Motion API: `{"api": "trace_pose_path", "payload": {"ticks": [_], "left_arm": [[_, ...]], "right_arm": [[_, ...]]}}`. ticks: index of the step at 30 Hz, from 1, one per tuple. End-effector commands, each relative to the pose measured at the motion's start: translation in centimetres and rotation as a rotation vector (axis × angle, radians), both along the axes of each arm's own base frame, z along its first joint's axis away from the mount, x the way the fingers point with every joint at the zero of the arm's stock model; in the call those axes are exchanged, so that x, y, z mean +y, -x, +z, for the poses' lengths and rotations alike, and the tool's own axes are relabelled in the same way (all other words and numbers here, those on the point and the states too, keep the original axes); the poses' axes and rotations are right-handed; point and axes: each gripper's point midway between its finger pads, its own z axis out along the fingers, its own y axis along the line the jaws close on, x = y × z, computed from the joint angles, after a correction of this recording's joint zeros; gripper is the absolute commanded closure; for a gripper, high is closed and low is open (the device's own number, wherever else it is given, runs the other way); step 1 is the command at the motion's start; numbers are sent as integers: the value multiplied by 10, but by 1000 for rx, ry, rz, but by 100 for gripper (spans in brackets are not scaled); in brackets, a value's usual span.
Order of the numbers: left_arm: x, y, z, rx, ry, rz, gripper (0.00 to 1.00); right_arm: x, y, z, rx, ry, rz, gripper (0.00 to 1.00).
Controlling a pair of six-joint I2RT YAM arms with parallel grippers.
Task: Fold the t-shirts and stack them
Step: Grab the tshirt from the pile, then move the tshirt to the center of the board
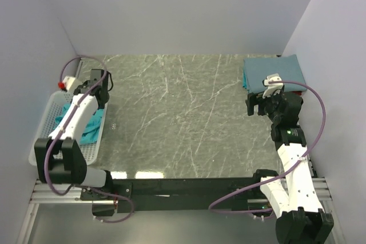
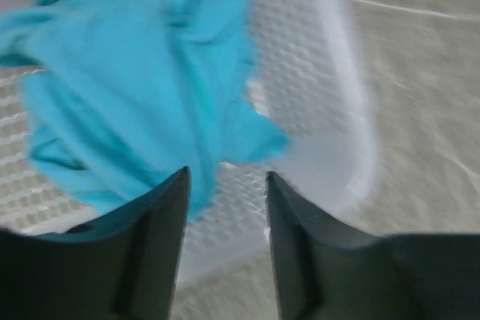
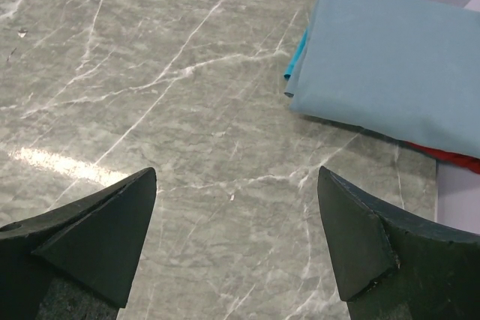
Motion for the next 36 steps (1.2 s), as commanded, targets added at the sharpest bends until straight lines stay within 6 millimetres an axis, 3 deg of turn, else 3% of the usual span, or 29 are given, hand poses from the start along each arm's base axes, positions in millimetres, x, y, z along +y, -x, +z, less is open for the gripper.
{"api": "trace_pose_path", "payload": {"ticks": [1,2,3,6,12,15,16,19,20,21,23,24,25,26,27,28,30,31,33,34,35,36], "left_arm": [[43,45,-17,85,5,301,52],[47,51,-24,84,44,357,66],[59,59,-34,108,69,406,66],[66,60,-51,108,122,415,64],[79,52,-96,140,299,415,68],[80,46,-92,120,321,398,87],[81,44,-84,87,317,387,99],[77,23,-31,-139,280,219,100],[70,27,7,-241,213,98,100],[61,9,47,-414,177,-21,99],[43,12,102,-585,36,-231,99],[24,25,163,-780,-53,-343,99],[13,28,176,-794,-51,-403,99],[0,25,218,-820,-98,-507,99],[-15,21,233,-836,-96,-609,99],[-54,22,267,-946,-102,-847,99],[-96,30,307,-1105,-51,-1085,99],[-131,53,345,-1216,-61,-1297,99],[-166,56,365,-1251,-11,-1494,99],[-184,68,392,-1250,-64,-1583,99],[-212,63,393,-1228,2,-1677,99],[-225,65,401,-1222,-7,-1722,99]], "right_arm": [[-2,-3,16,-42,13,-2,6],[-3,-3,15,-40,11,-6,6],[-3,-4,13,-33,12,-7,6],[-2,-5,12,-25,6,-2,6],[-1,-4,13,-26,5,0,6],[-2,-4,14,-29,7,-4,6],[-3,-3,14,-31,10,-8,6],[-4,-3,17,-43,10,-11,6],[-4,-3,16,-40,10,-11,6],[-3,-3,16,-41,9,-8,6],[-3,-3,15,-37,5,-8,6],[-3,-3,15,-37,5,-4,6],[-2,-3,15,-35,4,-1,6],[-3,-3,14,-34,2,-3,6],[-2,-3,16,-37,0,1,5],[-2,-3,16,-36,0,-1,5],[-2,-2,16,-37,0,1,5],[-2,-2,17,-40,2,0,5],[-4,-1,18,-46,7,-8,5],[-5,-1,19,-54,10,-10,5],[-6,-1,19,-55,14,-15,5],[-6,-1,20,-56,14,-15,5]]}}
